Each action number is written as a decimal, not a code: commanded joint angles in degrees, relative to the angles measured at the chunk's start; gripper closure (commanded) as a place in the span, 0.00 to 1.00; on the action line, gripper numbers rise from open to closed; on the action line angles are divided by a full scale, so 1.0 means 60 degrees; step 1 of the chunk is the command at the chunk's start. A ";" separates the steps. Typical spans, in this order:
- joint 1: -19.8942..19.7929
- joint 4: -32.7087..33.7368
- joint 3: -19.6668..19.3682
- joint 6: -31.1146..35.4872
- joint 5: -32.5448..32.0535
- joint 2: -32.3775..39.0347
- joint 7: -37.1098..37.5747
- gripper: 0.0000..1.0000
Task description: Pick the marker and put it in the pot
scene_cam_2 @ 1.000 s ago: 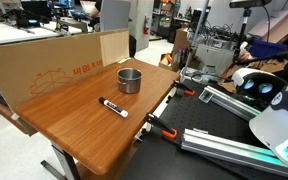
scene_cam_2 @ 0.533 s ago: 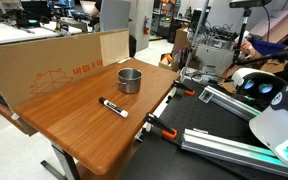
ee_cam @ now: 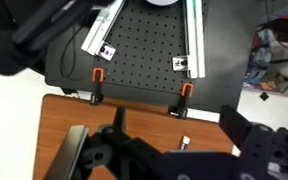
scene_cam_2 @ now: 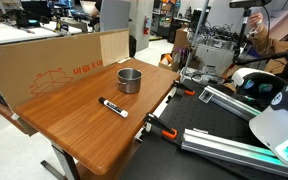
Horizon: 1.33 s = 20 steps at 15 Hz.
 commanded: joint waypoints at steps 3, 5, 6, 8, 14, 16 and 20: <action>0.0065 0.0015 -0.0050 -0.0016 -0.0027 0.0006 0.0036 0.00; 0.0065 0.0015 -0.0050 -0.0016 -0.0027 0.0006 0.0036 0.00; 0.0065 0.0015 -0.0050 -0.0016 -0.0027 0.0006 0.0036 0.00; 0.0065 0.0015 -0.0050 -0.0016 -0.0027 0.0006 0.0036 0.00; 0.0103 -0.0115 -0.0336 0.0301 0.0453 0.0071 -0.0116 0.00; 0.0096 -0.0351 -0.0349 0.0778 0.0727 0.0090 0.0014 0.00; 0.0201 -0.0836 -0.0018 0.1909 0.1070 0.0467 0.0227 0.00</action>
